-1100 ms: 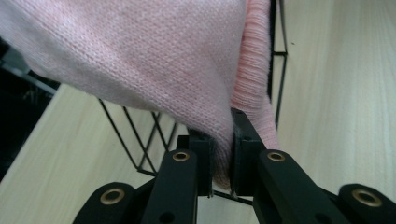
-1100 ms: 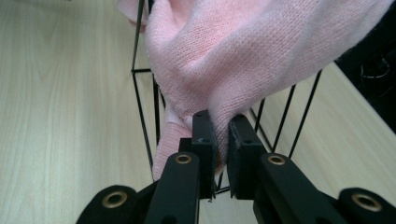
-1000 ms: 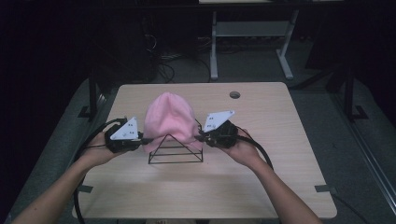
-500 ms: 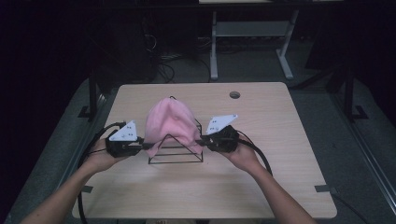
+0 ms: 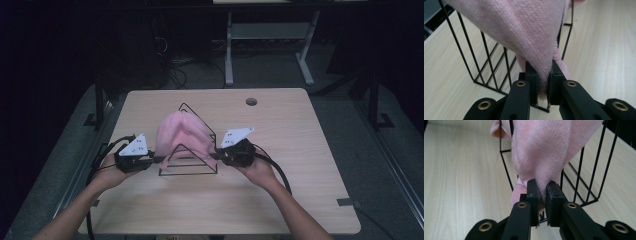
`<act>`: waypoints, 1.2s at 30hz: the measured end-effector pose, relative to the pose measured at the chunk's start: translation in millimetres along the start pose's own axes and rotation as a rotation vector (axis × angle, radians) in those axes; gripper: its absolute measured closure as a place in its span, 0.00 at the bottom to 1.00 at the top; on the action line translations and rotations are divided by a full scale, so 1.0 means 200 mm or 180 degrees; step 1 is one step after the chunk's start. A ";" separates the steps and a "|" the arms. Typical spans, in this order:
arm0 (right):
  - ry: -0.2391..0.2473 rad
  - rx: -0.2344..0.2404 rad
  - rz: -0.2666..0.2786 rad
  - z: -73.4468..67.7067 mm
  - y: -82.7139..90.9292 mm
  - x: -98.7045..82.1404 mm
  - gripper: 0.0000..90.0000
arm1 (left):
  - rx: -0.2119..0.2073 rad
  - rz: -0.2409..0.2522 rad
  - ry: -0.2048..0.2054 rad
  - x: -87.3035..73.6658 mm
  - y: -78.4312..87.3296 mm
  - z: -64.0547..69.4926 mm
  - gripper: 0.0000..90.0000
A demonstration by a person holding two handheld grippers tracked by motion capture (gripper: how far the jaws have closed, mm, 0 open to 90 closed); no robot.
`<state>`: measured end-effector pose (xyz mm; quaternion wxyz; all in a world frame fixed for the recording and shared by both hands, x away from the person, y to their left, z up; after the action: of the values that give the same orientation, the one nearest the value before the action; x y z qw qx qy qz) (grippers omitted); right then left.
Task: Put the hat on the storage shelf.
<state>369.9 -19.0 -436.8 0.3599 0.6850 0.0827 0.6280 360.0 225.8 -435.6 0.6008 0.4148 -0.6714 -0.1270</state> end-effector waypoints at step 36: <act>-0.0193 0.0050 -0.0246 0.02 -0.13 -0.17 0.89 | -0.0094 -0.0303 0.0194 -0.17 -0.08 0.00 0.87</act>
<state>376.6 -20.8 -478.9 0.3809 0.7028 0.1030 0.5919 364.4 239.6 -470.9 0.6203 0.4410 -0.6304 -0.1527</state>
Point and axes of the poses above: each handheld gripper's, and its own axes: y roughly backward along the jaws, x roughly out of its top, z roughly to its right, the point moved 7 cm from there along -y, roughly forward along the jaws, and after that the axes turned 3 degrees about -y, right-handed, at the moved point
